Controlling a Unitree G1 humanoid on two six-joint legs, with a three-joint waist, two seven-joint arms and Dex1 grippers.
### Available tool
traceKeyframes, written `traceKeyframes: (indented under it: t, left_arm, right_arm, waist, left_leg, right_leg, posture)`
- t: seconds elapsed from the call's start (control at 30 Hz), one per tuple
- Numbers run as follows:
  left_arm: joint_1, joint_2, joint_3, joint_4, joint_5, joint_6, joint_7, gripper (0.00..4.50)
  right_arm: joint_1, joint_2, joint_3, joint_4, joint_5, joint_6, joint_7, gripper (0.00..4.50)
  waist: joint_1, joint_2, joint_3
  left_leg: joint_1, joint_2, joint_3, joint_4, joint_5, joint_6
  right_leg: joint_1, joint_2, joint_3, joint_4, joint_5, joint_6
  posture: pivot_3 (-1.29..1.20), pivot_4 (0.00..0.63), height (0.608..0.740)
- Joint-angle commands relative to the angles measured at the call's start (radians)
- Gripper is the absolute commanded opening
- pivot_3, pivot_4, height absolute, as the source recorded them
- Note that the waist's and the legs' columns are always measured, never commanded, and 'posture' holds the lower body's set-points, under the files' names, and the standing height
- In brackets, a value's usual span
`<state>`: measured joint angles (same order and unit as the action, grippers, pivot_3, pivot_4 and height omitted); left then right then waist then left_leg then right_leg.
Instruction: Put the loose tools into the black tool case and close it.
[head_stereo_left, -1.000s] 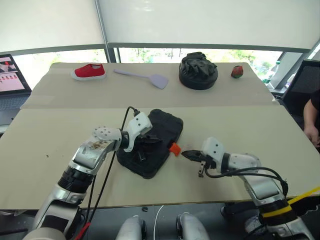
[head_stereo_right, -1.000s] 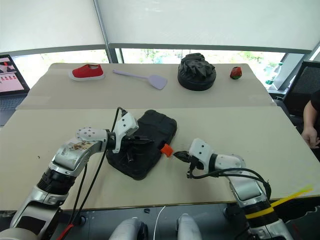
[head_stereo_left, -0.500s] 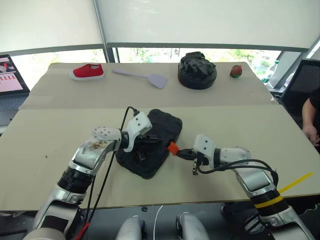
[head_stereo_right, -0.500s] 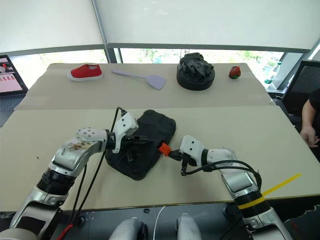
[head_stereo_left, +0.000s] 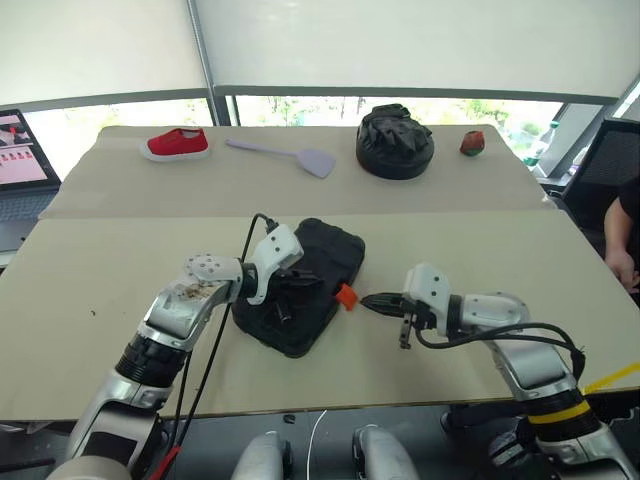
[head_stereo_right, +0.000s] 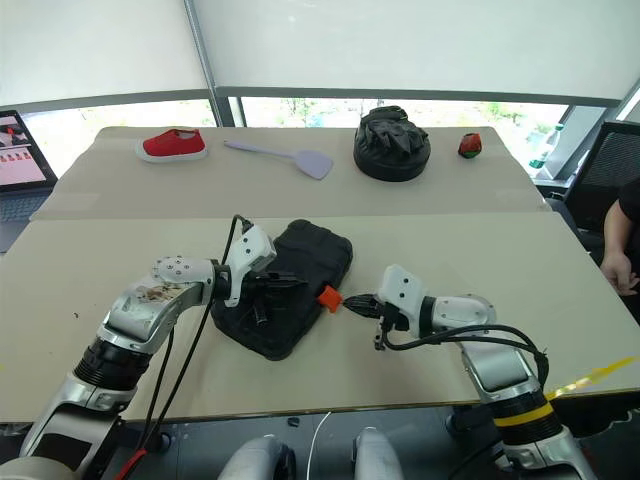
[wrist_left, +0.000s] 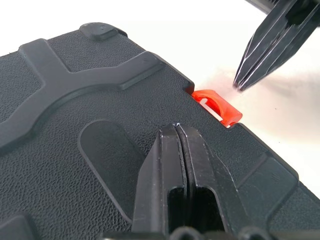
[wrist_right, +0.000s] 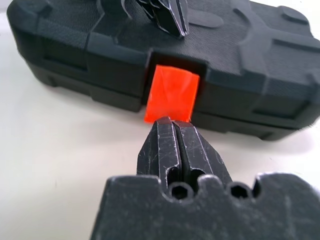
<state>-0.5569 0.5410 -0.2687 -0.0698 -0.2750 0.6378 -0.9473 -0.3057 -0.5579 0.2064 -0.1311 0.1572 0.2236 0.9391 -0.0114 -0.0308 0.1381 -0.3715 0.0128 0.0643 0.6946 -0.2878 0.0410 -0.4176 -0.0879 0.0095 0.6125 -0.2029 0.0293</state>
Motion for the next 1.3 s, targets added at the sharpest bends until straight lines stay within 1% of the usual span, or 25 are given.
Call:
traceKeyframes:
  t: [0.03, 0.23, 0.47, 0.63, 0.87, 1.03, 1.13, 1.3]
  left_arm:
    - [0.038, 0.018, -0.062, 0.074, 0.050, 0.045, -0.001, 0.07]
    - [0.043, 0.022, -0.046, 0.073, 0.047, 0.050, 0.011, 0.07]
    - [0.051, 0.023, -0.043, 0.075, 0.051, 0.048, 0.017, 0.07]
    - [0.059, 0.021, -0.052, 0.083, 0.055, 0.050, 0.022, 0.07]
    - [0.063, 0.021, -0.059, 0.090, 0.056, 0.050, 0.023, 0.07]
    - [0.069, 0.021, -0.060, 0.089, 0.055, 0.052, 0.023, 0.07]
    - [0.067, 0.020, -0.058, 0.091, 0.056, 0.053, 0.023, 0.07]
    - [0.067, 0.025, -0.053, 0.091, 0.056, 0.053, 0.024, 0.07]
  right_arm:
    - [-0.033, 0.027, 0.027, 0.036, -0.028, -0.034, -0.013, 0.00]
    - [-0.082, 0.091, 0.040, 0.116, -0.052, -0.101, -0.033, 0.00]
    - [-0.094, 0.119, 0.030, 0.153, -0.065, -0.160, -0.032, 0.00]
    - [-0.139, 0.155, 0.027, 0.134, -0.045, -0.128, -0.035, 0.00]
    - [-0.126, 0.156, 0.034, 0.046, -0.020, -0.067, -0.008, 0.00]
    - [-0.118, 0.149, 0.051, 0.082, -0.053, -0.038, -0.010, 0.00]
    - [-0.116, 0.117, 0.067, 0.095, -0.082, -0.034, -0.001, 0.00]
    - [-0.109, 0.101, 0.034, 0.058, -0.046, 0.012, -0.017, 0.00]
  waist:
    - [0.000, 0.000, 0.000]
    - [-0.004, 0.000, 0.000]
    - [-0.008, 0.000, 0.000]
    - [-0.013, 0.000, 0.000]
    - [-0.021, 0.001, -0.001]
    - [-0.015, 0.002, -0.002]
    - [-0.005, 0.002, -0.003]
    - [-0.001, 0.002, -0.006]
  left_leg:
    - [0.000, 0.000, 0.000, 0.000, 0.000, 0.000]
    - [0.000, 0.000, 0.000, 0.000, 0.000, 0.000]
    - [0.001, 0.002, 0.000, 0.000, 0.000, 0.000]
    - [0.001, 0.002, 0.001, 0.000, 0.000, 0.000]
    - [0.003, 0.004, 0.001, -0.001, 0.000, 0.000]
    - [0.003, 0.004, 0.000, -0.001, 0.000, 0.000]
    - [0.002, 0.003, 0.001, -0.001, 0.000, 0.000]
    - [0.003, 0.003, 0.001, -0.001, 0.000, 0.000]
  right_leg:
    - [0.000, 0.000, 0.000, 0.000, 0.000, 0.000]
    - [0.000, 0.000, 0.000, 0.000, 0.000, 0.000]
    - [-0.001, 0.004, 0.002, 0.001, 0.000, -0.001]
    - [-0.002, 0.004, 0.003, 0.001, 0.000, -0.002]
    - [-0.001, 0.006, 0.004, 0.002, 0.001, -0.003]
    - [-0.002, 0.006, 0.004, 0.002, 0.000, -0.003]
    - [-0.001, 0.005, 0.004, 0.001, 0.000, -0.003]
    - [0.000, 0.004, 0.004, 0.001, 0.000, -0.003]
  posture:
    - [0.00, 0.150, 0.740]
    - [0.00, 0.150, 0.740]
    - [0.00, 0.150, 0.740]
    - [0.00, 0.150, 0.740]
    - [0.00, 0.150, 0.740]
    - [0.00, 0.150, 0.740]
    - [0.00, 0.150, 0.740]
    - [0.00, 0.150, 0.740]
